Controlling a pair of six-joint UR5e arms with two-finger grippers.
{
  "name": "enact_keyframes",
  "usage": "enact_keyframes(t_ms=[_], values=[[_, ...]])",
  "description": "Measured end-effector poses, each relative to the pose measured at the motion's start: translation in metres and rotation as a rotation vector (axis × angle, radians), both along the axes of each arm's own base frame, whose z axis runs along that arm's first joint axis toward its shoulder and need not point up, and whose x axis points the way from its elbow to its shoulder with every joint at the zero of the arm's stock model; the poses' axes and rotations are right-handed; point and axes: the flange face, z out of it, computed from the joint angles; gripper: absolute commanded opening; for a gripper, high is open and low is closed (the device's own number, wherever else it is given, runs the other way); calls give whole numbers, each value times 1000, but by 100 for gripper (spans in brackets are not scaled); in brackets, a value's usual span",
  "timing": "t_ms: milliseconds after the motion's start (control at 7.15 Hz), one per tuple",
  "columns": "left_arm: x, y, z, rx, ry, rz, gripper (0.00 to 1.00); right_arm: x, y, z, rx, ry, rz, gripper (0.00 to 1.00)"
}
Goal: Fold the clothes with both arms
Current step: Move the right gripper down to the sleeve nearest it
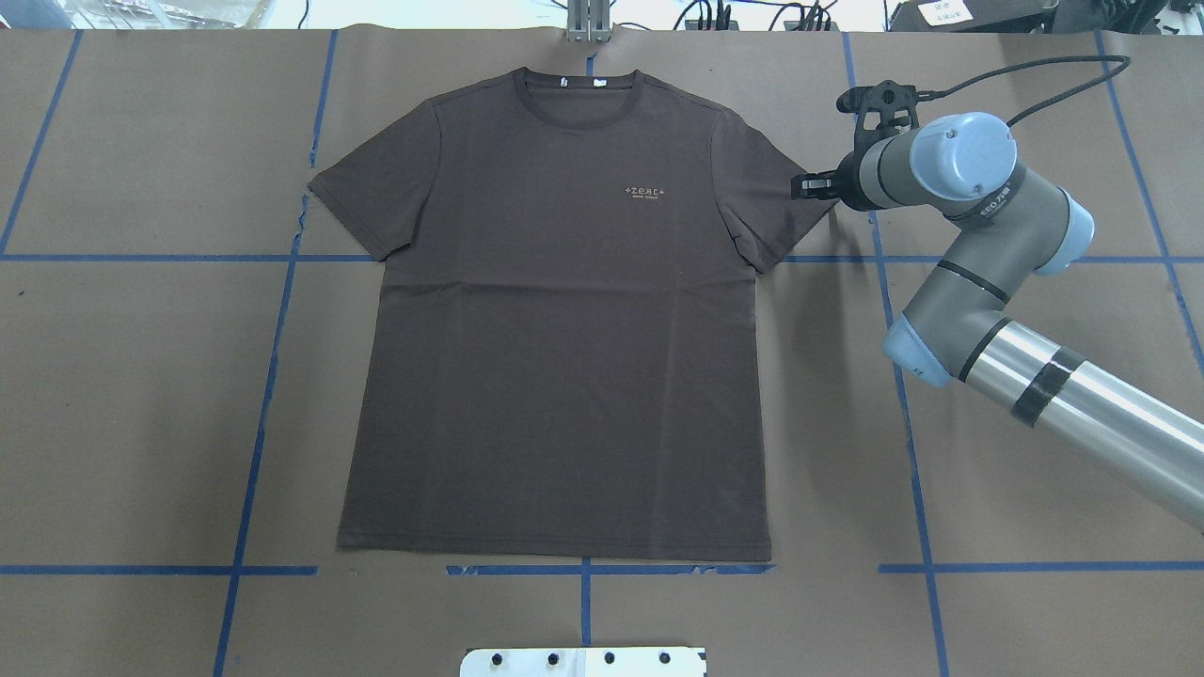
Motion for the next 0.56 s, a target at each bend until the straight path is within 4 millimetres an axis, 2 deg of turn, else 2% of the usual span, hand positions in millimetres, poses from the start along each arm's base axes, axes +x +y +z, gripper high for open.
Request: enact_keyframes(t_ms=[560], values=[[0, 0, 1, 0, -1, 1, 100, -3, -3, 14, -9, 29, 4, 63]])
